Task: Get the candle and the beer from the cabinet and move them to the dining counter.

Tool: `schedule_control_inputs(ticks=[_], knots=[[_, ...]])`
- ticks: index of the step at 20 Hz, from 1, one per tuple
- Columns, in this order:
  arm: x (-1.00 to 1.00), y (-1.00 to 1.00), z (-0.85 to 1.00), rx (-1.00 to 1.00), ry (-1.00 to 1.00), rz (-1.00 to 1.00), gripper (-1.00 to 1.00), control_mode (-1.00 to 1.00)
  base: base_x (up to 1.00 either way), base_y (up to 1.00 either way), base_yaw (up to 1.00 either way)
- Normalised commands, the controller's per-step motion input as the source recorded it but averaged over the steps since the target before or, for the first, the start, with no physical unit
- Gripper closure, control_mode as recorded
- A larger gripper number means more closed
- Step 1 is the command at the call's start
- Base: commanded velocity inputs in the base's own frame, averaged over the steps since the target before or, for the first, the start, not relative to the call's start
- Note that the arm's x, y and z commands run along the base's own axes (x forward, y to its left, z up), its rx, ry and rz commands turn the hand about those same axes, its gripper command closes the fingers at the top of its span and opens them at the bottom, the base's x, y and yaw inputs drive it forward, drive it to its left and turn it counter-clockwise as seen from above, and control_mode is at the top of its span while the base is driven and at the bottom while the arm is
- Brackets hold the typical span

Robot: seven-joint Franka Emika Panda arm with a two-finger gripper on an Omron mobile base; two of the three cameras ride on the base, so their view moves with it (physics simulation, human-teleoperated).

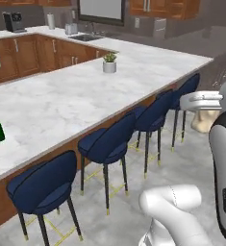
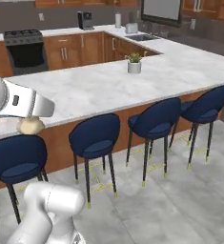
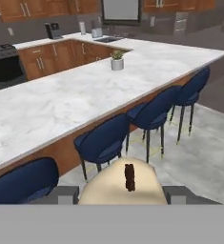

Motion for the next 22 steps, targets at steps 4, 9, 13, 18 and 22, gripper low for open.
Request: schedule_control_inputs(ticks=[4,9,13,18,22], knots=[[0.0,0.0,0.0,0.0,0.0,0.0,1.0,1.0,1.0,-0.27,0.71],[0.0,0.0,0.0,0.0,0.0,0.0,1.0,1.0,0.94,-0.28,0.73],[0.0,0.0,0.0,0.0,0.0,0.0,1.0,1.0,0.95,-0.54,0.51],[0.0,0.0,0.0,0.0,0.0,0.0,1.0,1.0,0.48,-0.52,0.24],[0.0,0.0,0.0,0.0,0.0,0.0,1.0,1.0,0.28,-0.28,0.02]])
